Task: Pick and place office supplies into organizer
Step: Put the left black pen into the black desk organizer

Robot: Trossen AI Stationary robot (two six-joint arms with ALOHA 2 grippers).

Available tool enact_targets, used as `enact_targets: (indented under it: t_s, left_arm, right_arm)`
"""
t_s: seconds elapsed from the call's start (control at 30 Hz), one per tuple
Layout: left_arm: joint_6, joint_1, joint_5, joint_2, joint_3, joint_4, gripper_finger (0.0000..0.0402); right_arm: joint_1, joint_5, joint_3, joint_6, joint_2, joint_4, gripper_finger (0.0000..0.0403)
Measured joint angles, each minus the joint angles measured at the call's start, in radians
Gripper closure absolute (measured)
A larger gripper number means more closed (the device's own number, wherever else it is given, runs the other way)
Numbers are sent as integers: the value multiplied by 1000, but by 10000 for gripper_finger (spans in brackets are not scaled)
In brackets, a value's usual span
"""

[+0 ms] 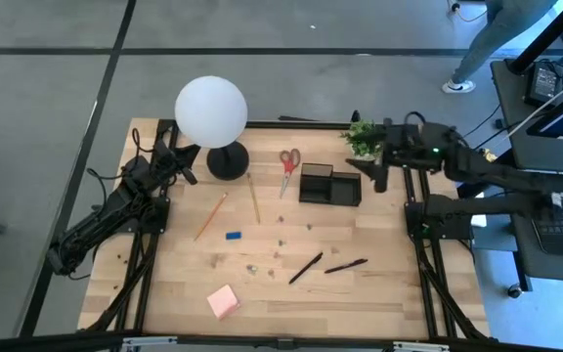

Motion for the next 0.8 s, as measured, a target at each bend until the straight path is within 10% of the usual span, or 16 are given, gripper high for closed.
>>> enact_targets:
  t_s: [0.8]
  left_arm:
    - [1, 0, -57, 0, 0, -1, 368]
  right_arm:
    - [508, 129, 241, 212, 486, -850, 126]
